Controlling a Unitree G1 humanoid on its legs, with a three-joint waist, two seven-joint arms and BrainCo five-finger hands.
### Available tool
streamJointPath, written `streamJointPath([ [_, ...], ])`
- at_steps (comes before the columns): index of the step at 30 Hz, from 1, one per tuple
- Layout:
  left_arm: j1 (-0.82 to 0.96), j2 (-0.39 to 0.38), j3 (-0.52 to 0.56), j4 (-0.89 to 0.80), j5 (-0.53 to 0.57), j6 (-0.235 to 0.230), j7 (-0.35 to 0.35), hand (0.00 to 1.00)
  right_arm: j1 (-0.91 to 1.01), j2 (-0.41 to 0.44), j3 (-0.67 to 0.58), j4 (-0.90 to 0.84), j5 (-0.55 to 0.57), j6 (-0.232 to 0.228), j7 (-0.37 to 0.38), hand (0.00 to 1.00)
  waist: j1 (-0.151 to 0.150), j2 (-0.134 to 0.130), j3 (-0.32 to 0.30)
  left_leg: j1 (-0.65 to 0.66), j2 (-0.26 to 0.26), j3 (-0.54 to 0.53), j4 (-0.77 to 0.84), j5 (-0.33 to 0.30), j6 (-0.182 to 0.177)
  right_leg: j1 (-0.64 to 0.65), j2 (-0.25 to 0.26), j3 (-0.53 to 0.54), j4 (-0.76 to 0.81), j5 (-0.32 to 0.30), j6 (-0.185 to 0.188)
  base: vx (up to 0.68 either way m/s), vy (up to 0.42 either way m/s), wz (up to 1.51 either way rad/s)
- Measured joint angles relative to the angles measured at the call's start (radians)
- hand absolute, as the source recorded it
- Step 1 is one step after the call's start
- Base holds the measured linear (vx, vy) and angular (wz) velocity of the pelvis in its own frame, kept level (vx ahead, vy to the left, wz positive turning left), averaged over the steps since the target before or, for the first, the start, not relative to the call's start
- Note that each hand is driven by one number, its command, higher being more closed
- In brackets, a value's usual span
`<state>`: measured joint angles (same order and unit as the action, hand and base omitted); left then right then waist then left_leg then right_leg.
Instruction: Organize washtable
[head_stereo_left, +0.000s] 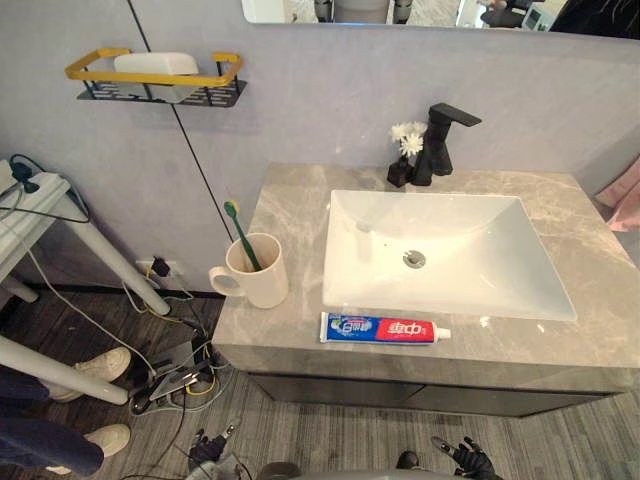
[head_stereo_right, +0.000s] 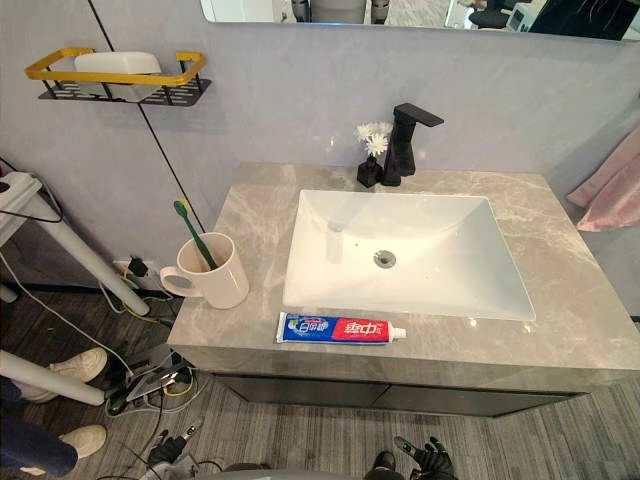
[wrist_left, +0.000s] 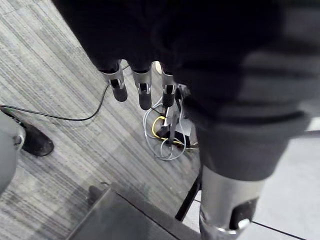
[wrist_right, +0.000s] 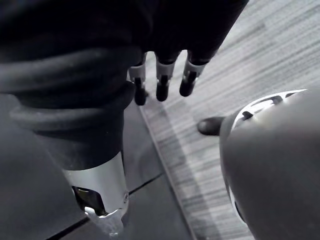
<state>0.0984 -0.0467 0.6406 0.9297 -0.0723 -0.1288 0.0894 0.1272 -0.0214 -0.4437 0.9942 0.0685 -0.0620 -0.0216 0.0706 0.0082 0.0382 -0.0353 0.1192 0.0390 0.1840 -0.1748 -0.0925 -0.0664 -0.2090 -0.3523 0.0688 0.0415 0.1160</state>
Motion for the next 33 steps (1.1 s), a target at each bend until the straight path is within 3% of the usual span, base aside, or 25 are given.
streamJointPath([
  [4, 0.044, 0.0, 0.008, -0.151, -0.007, 0.006, 0.011, 0.0, 0.014, -0.007, -0.057, -0.003, 0.0, 0.001, 0.002, 0.0, 0.002, 0.025, -0.028, 0.027, 0.001, -0.004, -0.033, 0.002, -0.001, 0.042, 0.012, -0.011, -0.06, 0.02, 0.015, 0.09, -0.009, 0.05],
  [7, 0.085, 0.01, 0.088, -0.467, -0.018, 0.004, 0.047, 0.0, 0.038, -0.008, -0.062, -0.032, 0.0, 0.0, 0.002, 0.0, 0.008, 0.038, -0.047, 0.036, 0.003, -0.015, -0.042, 0.008, -0.006, 0.063, 0.015, -0.034, -0.074, 0.019, 0.018, 0.09, -0.01, 0.14],
  [9, 0.087, 0.02, 0.152, -0.686, -0.023, 0.002, 0.065, 0.0, 0.04, -0.007, -0.069, -0.033, 0.0, 0.002, 0.002, 0.0, 0.033, 0.041, -0.054, 0.037, 0.001, -0.013, -0.04, 0.013, -0.013, 0.066, 0.014, -0.034, -0.075, 0.019, 0.019, 0.07, 0.003, 0.04],
  [13, 0.087, 0.058, 0.274, -1.096, 0.108, 0.0, 0.147, 0.0, 0.033, 0.005, -0.077, -0.033, -0.002, 0.005, 0.005, 0.0, 0.052, 0.053, -0.062, 0.053, -0.009, -0.053, -0.043, 0.015, -0.013, 0.112, 0.003, -0.078, -0.079, 0.005, 0.024, 0.03, -0.001, 0.29],
  [17, 0.086, 0.104, 0.337, -1.372, 0.231, 0.0, 0.246, 0.0, 0.026, 0.024, -0.076, -0.037, -0.002, 0.013, 0.002, 0.0, 0.066, 0.058, -0.067, 0.049, -0.022, -0.101, -0.049, 0.019, -0.006, 0.145, -0.011, -0.136, -0.075, -0.004, 0.026, -0.02, 0.005, 0.46],
  [21, 0.086, 0.156, 0.332, -1.547, 0.306, -0.002, 0.274, 0.0, 0.034, 0.038, -0.087, -0.037, -0.002, 0.024, 0.005, 0.0, 0.075, 0.053, -0.07, 0.049, -0.031, -0.13, -0.062, 0.023, 0.002, 0.165, -0.018, -0.171, -0.075, -0.007, 0.028, -0.04, -0.003, 0.27],
  [27, 0.083, 0.191, 0.172, -1.735, 0.362, -0.019, 0.252, 0.0, 0.054, 0.046, -0.076, -0.039, -0.003, 0.027, 0.007, 0.0, 0.077, 0.049, -0.101, 0.043, -0.037, -0.151, -0.072, 0.039, 0.007, 0.169, -0.021, -0.192, -0.075, -0.005, 0.03, 0.0, -0.005, 0.11],
  [33, 0.078, 0.233, -0.107, -1.792, 0.371, -0.063, 0.117, 0.0, 0.062, 0.046, -0.048, -0.039, -0.012, 0.028, 0.023, 0.0, 0.071, 0.05, -0.101, 0.047, -0.042, -0.171, -0.073, 0.045, 0.008, 0.183, -0.023, -0.208, -0.076, -0.004, 0.033, 0.0, -0.006, 0.08],
])
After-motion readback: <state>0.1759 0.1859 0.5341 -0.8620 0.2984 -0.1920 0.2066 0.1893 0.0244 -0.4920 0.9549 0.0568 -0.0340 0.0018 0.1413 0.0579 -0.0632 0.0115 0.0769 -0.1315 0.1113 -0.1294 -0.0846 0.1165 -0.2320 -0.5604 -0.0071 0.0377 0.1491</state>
